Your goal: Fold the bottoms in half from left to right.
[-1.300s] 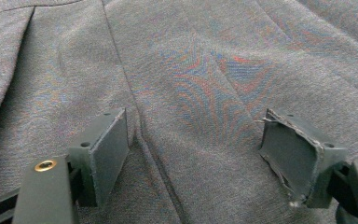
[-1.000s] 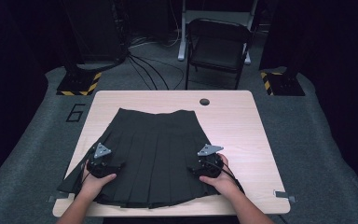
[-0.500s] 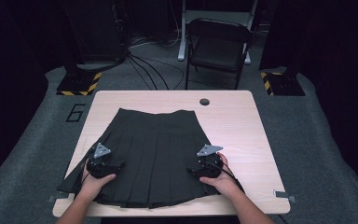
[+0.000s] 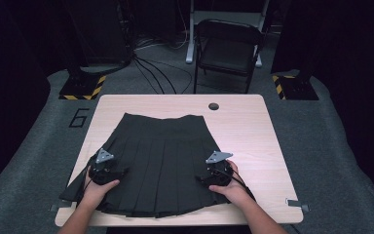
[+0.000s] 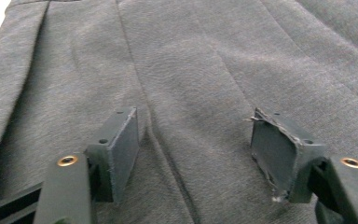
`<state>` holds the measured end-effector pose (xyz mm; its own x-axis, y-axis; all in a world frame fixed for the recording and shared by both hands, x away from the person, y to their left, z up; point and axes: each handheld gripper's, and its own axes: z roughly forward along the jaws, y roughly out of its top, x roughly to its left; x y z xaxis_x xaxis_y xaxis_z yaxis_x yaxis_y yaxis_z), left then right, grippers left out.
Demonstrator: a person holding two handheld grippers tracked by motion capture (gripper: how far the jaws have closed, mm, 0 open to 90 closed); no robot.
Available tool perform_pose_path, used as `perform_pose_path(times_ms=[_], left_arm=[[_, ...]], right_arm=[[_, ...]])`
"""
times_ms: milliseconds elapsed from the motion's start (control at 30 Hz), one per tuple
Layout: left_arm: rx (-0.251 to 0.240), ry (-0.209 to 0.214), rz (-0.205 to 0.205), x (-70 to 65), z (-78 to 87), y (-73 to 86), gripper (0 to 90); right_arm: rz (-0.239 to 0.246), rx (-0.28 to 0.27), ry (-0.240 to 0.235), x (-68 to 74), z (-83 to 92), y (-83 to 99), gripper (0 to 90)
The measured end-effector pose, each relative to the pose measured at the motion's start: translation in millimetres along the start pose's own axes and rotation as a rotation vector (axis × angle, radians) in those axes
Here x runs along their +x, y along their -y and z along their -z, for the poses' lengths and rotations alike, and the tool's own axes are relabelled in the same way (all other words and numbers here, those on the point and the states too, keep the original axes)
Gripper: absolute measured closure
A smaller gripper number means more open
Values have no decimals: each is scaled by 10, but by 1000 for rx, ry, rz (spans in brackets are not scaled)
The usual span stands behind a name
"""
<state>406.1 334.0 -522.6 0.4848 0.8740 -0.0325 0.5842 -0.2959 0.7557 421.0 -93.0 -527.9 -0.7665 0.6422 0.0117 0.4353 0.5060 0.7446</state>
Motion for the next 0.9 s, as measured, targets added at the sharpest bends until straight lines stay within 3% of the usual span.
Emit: perform_pose_path(times_ms=[167,367,567,767,900], left_arm=[[5,-20,36,44,49,-37,360],[-19,-31,81,139,165,-90,420],[-52,-70,123,255,282,-112,441],[-64,-68,137,363,361,-155,469],[-72,-83,124,408,422,-188,476]], right_arm=[[7,-1,1,-6,-1,-1,181],[6,-1,1,-5,-1,-1,181],[7,0,0,-7,0,-2,181],[-1,1,0,-1,0,0,181],[1,1,-1,-2,1,0,181]])
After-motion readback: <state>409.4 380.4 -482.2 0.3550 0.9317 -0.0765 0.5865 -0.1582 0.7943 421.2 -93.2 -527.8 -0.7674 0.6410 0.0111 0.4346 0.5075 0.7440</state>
